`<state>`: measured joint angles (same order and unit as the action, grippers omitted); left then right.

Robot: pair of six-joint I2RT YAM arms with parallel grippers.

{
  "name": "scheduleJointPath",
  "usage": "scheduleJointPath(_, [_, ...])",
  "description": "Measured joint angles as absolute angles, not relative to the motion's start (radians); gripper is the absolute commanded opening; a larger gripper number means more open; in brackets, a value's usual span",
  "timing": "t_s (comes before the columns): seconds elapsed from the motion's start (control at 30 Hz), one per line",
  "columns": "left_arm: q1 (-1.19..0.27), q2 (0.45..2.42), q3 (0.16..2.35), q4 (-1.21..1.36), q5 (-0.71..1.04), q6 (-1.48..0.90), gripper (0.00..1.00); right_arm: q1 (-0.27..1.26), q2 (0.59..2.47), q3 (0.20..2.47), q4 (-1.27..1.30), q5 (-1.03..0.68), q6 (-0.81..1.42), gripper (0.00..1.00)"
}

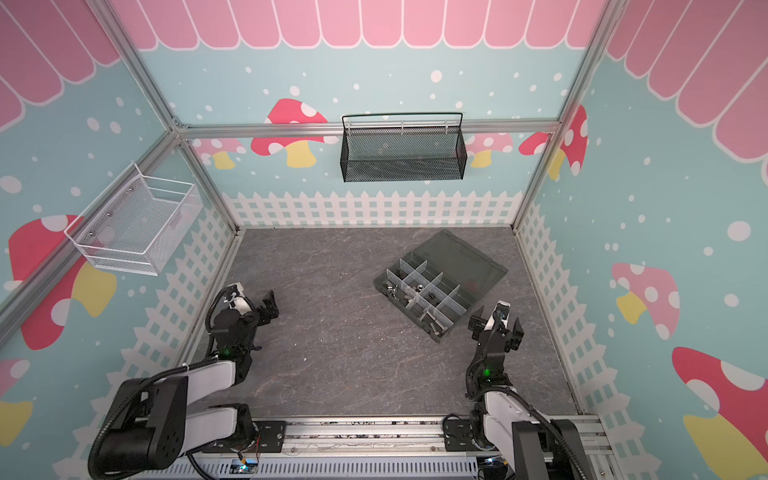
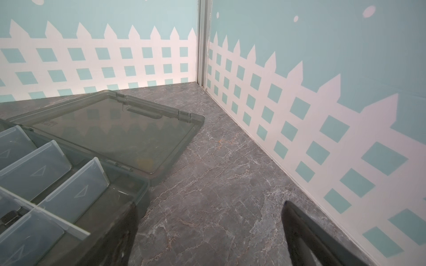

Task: Sort the screws and nuts into containers

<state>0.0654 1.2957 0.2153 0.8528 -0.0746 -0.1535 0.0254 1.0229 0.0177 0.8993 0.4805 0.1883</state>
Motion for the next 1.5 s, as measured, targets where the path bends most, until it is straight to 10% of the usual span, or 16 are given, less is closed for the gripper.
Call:
scheduleJointPath(0.73, [0.063,1.546,0.355,0.970,0.106,-0.091,1.00,-0.047,1.500,0.078,1.364,0.134,0.104,0.98])
scheduleJointPath(1.5, [-0.017,1.546,0.385,0.865,-0.105,-0.070,1.00,-0.047,1.514,0.205,1.280,-0.020,0.034,0.98])
